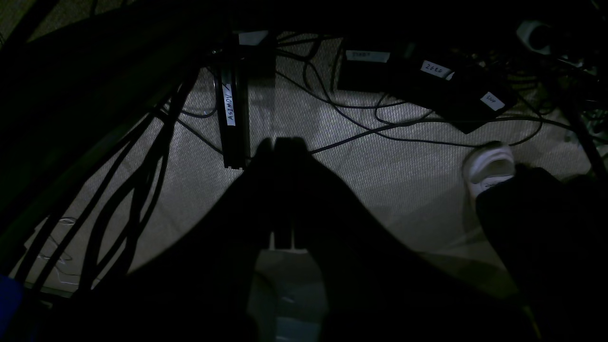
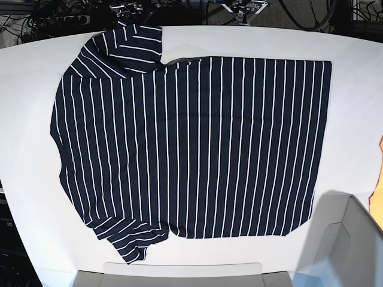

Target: Fold the T-shirt properly

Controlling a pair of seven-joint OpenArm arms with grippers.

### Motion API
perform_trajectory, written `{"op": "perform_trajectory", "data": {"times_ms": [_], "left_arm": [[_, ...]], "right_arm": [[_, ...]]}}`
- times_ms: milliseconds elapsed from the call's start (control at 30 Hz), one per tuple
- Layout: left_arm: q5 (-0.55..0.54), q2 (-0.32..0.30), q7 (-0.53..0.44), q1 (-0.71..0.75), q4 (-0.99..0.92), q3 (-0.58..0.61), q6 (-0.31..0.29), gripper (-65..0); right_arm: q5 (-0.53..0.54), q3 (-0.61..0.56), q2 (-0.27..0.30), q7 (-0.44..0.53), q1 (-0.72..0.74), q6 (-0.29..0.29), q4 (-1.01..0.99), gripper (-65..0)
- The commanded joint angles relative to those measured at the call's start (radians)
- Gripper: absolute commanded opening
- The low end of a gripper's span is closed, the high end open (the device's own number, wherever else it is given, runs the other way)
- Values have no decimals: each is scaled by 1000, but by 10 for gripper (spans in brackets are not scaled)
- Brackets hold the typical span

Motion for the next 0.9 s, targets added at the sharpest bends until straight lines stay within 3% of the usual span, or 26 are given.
{"op": "perform_trajectory", "data": {"times_ms": [0,467,733,867], "left_arm": [[-2,3,5,3,-1,4,5,-647],[-2,1,5,5,-1,5,4,-646],[-7,-20,-7,26,-1,-6,4,-646],[-7,-20,-90,40,-1,-24,4,-646]], "right_arm": [[0,3,3,10,6,1,3,-650],[0,3,4,8,-1,1,2,-650],[0,5,43,14,-25,1,3,-650],[0,5,58,34,-53,1,11,-650]]}}
